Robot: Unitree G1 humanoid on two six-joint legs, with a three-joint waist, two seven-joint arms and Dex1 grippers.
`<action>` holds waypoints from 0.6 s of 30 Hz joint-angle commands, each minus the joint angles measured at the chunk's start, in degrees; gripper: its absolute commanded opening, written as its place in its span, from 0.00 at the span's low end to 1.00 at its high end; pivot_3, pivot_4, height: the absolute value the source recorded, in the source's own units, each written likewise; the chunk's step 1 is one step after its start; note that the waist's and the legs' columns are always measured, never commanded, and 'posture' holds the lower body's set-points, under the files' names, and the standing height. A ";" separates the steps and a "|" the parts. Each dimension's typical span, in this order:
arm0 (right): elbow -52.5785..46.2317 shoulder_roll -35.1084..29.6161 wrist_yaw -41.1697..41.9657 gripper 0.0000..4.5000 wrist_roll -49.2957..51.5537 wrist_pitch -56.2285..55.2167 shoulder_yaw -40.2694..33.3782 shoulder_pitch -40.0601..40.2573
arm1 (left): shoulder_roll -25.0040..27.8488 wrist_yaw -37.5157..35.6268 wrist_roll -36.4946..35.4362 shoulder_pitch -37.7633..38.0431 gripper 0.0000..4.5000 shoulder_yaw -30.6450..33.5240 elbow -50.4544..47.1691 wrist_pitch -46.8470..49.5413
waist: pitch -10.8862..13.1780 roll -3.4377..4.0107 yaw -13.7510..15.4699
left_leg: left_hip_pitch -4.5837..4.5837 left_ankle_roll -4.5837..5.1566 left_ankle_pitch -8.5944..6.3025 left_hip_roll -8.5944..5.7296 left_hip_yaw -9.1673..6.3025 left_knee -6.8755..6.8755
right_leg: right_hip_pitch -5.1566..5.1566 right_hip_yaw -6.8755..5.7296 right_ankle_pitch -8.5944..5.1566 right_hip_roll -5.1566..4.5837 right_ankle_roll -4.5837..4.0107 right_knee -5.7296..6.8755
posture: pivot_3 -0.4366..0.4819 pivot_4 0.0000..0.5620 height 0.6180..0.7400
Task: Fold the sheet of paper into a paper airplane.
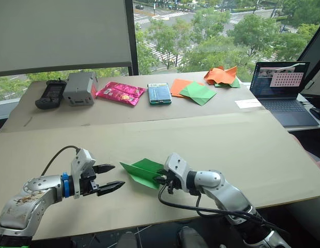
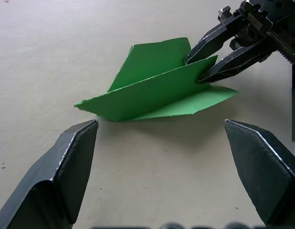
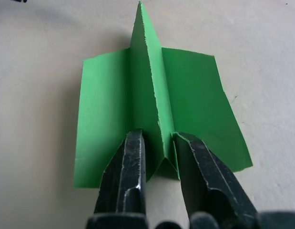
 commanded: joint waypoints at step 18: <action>-19.02 4.98 -20.72 0.01 -4.20 13.31 -18.49 5.55 | -4.38 3.59 -4.37 -7.00 1.00 0.26 -3.34 2.48 | -0.08 -0.02 0.34 | -0.03 0.02 0.01 0.00 -0.01 0.03 | 0.11 0.00 0.04 0.01 0.06 0.07 | 0.48 0.27 0.88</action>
